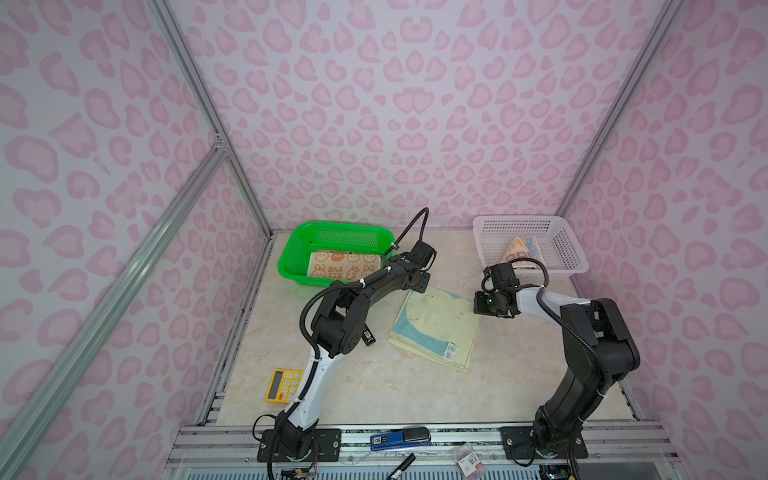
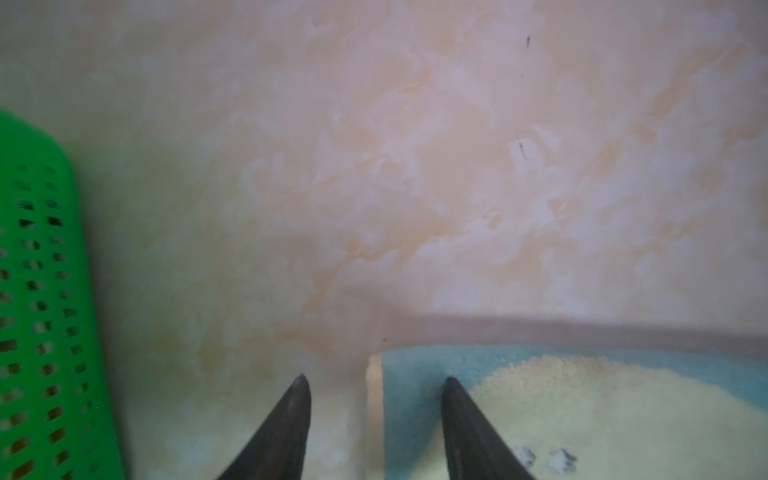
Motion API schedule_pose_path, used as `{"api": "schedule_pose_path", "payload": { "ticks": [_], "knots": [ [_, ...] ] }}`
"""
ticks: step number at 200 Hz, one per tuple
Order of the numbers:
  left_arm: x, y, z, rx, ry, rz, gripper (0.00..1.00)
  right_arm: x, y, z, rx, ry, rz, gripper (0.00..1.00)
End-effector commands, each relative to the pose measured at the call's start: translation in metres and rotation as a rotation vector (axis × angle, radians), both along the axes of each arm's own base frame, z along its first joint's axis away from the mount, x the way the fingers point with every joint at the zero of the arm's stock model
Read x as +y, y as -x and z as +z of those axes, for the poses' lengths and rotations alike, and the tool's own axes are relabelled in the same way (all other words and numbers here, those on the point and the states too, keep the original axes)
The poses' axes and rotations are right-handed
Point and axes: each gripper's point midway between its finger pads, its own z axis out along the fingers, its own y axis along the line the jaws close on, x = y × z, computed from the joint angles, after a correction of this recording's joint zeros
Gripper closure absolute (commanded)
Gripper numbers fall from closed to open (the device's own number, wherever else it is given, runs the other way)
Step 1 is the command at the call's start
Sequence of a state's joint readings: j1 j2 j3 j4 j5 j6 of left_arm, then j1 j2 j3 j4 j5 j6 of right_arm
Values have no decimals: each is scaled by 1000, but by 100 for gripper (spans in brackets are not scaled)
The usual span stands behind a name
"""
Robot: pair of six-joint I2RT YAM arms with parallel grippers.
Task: Fold and stack the towels
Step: 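Grasp the folded towel's far edge with both grippers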
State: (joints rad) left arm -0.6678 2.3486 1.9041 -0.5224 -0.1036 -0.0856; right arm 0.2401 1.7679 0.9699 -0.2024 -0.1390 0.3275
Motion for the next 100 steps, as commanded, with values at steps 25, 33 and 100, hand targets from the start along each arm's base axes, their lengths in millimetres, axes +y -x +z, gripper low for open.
{"api": "schedule_pose_path", "payload": {
  "ticks": [25,33,100],
  "knots": [
    [-4,-8,-23,25,-6,42,59,3,5,-4,1,10,30,100],
    [-3,-7,-27,32,-13,41,62,3,5,-4,1,10,30,100],
    [-5,1,-40,69,-25,16,98,5,7,-4,-7,4,40,100]
  ]
}}
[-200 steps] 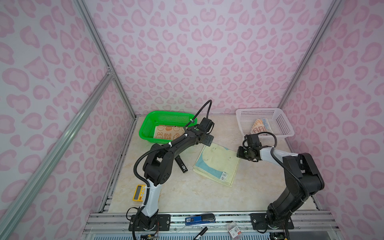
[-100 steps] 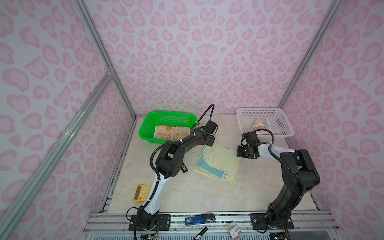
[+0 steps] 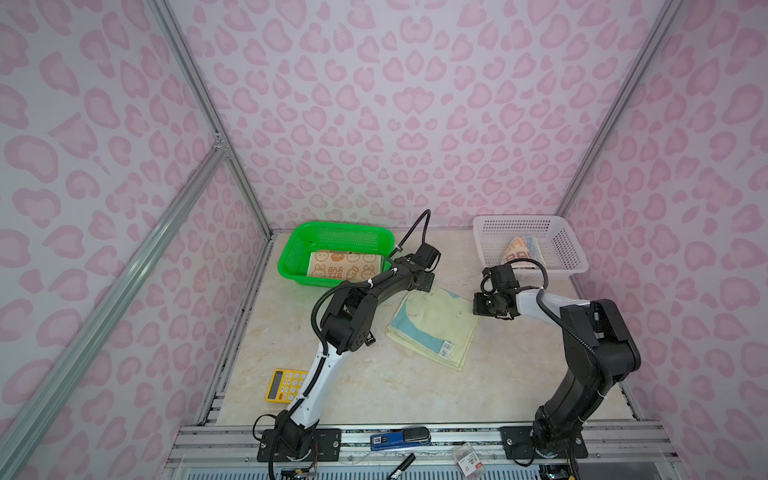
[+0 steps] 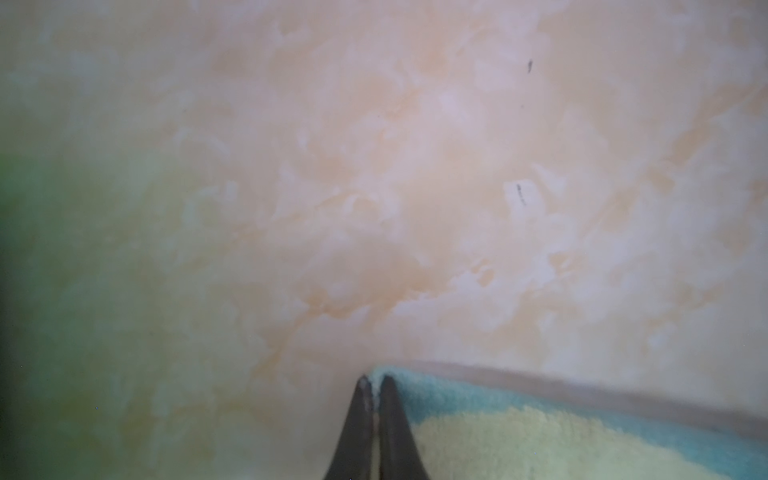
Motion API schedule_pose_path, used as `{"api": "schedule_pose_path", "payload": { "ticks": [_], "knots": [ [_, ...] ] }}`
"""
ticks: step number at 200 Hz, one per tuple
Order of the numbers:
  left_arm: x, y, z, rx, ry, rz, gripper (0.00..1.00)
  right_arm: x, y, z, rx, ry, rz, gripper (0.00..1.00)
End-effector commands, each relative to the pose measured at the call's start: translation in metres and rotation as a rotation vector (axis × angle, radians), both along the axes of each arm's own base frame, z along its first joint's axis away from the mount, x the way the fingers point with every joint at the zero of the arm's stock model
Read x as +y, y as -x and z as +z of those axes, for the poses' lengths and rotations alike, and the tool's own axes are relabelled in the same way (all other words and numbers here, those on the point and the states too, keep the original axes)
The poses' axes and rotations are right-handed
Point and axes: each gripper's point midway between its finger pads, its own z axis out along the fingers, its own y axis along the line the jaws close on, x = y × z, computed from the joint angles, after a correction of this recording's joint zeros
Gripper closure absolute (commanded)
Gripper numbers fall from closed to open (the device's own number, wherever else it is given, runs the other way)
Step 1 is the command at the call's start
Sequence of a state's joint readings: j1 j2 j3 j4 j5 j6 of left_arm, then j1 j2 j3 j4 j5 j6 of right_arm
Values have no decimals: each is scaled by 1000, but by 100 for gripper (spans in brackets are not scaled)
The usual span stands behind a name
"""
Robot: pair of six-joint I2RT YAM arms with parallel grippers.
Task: Fold and stack the towels
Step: 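Grasp the folded towel's far edge with both grippers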
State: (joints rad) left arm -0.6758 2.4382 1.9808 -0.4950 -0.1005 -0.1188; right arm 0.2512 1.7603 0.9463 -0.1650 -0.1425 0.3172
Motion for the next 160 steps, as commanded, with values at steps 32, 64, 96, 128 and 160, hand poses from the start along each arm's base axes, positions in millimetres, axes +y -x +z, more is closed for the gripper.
{"api": "schedule_pose_path", "payload": {
  "ticks": [32,64,96,128,160],
  "knots": [
    [14,7,-2,4,-37,10,98,0,8,2,2,-3,25,100],
    [21,6,42,-157,-11,18,98,-1,11,16,-25,-15,30,100],
    [24,13,81,-286,58,21,98,-3,16,29,-54,-15,38,100],
    [29,20,97,-343,85,26,98,-6,23,40,-94,-11,39,100],
    [36,34,99,-371,72,8,98,-6,29,41,-103,-14,56,100]
  ]
}}
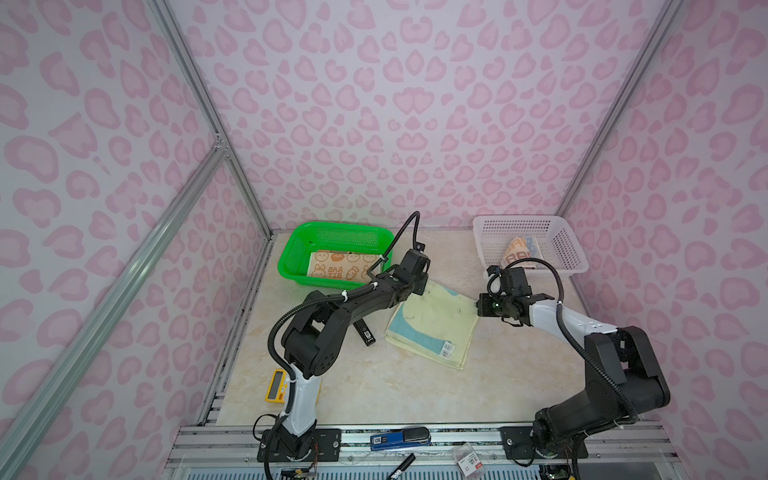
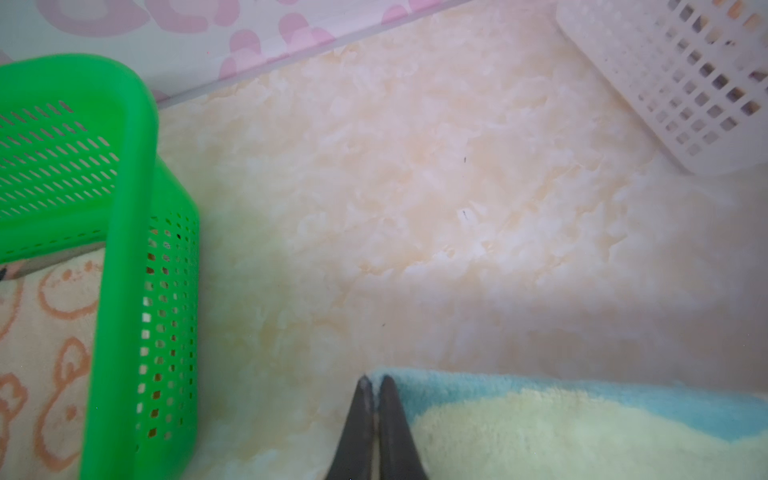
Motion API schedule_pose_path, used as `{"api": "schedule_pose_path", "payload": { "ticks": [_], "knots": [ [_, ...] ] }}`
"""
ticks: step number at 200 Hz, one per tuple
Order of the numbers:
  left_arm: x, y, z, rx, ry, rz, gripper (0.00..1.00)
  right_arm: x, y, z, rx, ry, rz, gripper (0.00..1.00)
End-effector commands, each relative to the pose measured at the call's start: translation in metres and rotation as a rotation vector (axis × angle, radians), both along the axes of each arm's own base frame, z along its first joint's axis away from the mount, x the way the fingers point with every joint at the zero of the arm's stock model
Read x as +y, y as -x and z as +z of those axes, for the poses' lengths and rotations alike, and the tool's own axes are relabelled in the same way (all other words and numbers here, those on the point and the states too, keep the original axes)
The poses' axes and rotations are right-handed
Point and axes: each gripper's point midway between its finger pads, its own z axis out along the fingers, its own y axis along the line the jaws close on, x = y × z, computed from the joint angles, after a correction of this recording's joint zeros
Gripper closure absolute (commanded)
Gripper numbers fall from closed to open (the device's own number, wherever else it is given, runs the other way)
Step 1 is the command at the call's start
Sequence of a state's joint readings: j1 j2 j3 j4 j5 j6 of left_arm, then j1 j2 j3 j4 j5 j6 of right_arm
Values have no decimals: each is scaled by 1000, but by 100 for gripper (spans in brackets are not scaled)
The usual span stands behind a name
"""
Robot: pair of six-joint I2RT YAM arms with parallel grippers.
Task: Fold and stack the towels
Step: 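Grasp the folded towel's far edge with both grippers, then fold the grasped edge toward the robot over the towel with both grippers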
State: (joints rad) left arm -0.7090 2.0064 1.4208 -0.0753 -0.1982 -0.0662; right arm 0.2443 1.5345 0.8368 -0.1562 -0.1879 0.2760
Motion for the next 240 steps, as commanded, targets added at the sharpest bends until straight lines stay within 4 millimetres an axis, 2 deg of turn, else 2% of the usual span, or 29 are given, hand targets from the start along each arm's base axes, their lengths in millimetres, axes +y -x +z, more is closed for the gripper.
{"api": "schedule_pose_path", "payload": {
  "ticks": [1,39,119,188,217,240],
  "knots": [
    [9,-2,15,-85,-20,26,98,-5,9,-7,21,33,5,100],
    [28,17,4,-69,-63,35,98,8,22,-2,-10,8,74,100],
    [46,48,18,-71,-29,22,98,40,78,5,1,-11,175,100],
    [65,103,-6,61,-109,-72,98,44,123,1,23,-50,183,100],
    [72,118,-22,114,-141,-74,98,48,138,0,28,-43,197,100],
    [72,125,-23,111,-138,-65,98,56,152,-3,36,-40,219,100]
  ]
}}
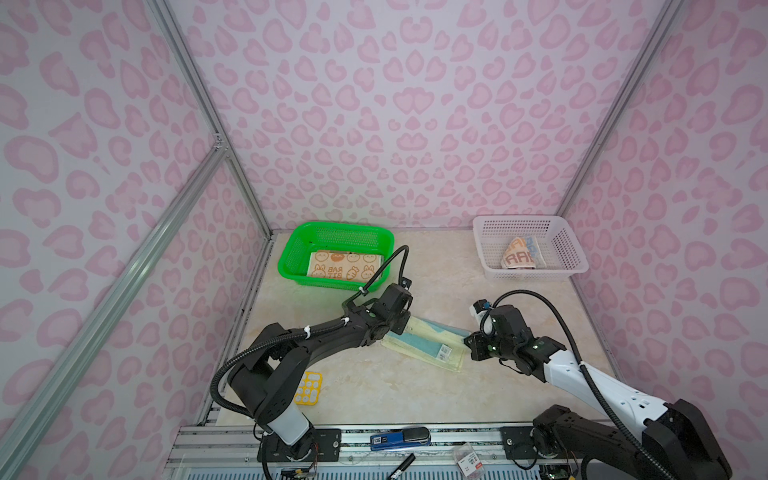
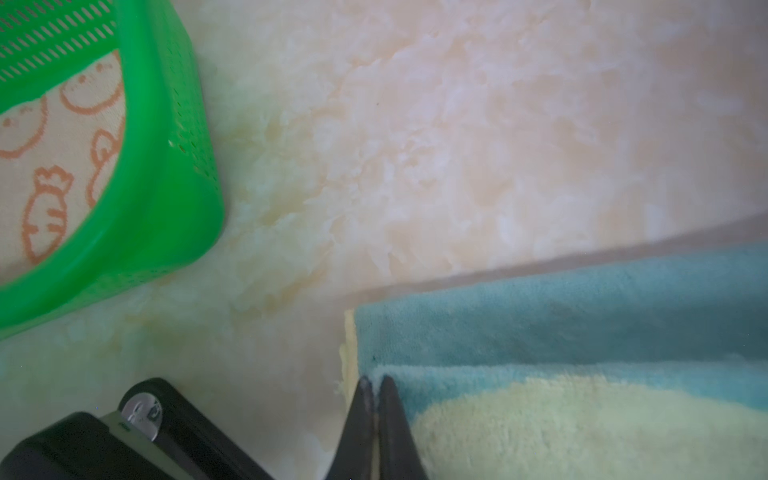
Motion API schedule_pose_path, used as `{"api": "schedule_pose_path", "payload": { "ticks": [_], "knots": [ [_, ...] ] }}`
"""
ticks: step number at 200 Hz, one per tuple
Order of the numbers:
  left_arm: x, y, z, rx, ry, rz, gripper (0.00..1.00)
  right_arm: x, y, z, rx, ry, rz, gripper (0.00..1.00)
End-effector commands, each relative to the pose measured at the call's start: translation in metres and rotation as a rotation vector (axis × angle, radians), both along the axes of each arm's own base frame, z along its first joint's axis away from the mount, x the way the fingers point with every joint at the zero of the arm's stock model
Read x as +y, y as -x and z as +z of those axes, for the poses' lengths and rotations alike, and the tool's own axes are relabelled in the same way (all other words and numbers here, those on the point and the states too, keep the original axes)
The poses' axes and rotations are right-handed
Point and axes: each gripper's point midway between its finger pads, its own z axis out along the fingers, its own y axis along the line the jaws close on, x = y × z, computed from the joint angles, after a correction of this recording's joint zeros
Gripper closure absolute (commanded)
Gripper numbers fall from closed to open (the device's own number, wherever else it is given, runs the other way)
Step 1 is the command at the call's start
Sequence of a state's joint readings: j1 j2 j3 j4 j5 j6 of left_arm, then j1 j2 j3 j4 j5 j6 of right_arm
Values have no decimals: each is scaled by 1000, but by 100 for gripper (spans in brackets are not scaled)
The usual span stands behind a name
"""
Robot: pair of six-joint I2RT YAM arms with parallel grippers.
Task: Fold and stack the towels
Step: 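Fold the grasped edge toward the robot over the towel with both grippers, then open both grippers and lift them off the folded towel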
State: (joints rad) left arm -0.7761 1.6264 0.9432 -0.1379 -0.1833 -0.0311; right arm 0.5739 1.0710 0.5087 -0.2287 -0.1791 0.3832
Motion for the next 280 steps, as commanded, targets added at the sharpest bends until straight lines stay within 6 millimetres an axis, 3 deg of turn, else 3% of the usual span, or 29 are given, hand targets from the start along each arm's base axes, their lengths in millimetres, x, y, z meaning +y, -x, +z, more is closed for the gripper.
{"api": "schedule_pose_path", "payload": {
  "ticks": [1,49,122,134,153,184,204,245,280],
  "knots": [
    [9,5,2,-8,-17,37,98,-4,16,-12,47,37,-21,100],
    [20,12,6,-17,-17,62,98,5,41,-17,48,21,15,100],
    [29,27,-19,48,-27,77,97,16,73,-36,97,7,67,100],
    [31,27,-22,49,-37,90,89,18,77,-41,108,9,72,96],
    [34,28,-28,58,-53,102,67,18,83,-47,135,11,73,82],
    [35,28,-21,38,-38,110,37,15,86,-43,138,22,69,60],
    [36,28,-12,18,-19,111,28,11,80,-28,98,22,41,50],
    [28,28,11,-12,59,92,13,-12,54,5,-21,-1,-143,43],
    [21,27,19,-15,86,72,7,-20,48,-5,35,-7,-210,44]
  ]
}}
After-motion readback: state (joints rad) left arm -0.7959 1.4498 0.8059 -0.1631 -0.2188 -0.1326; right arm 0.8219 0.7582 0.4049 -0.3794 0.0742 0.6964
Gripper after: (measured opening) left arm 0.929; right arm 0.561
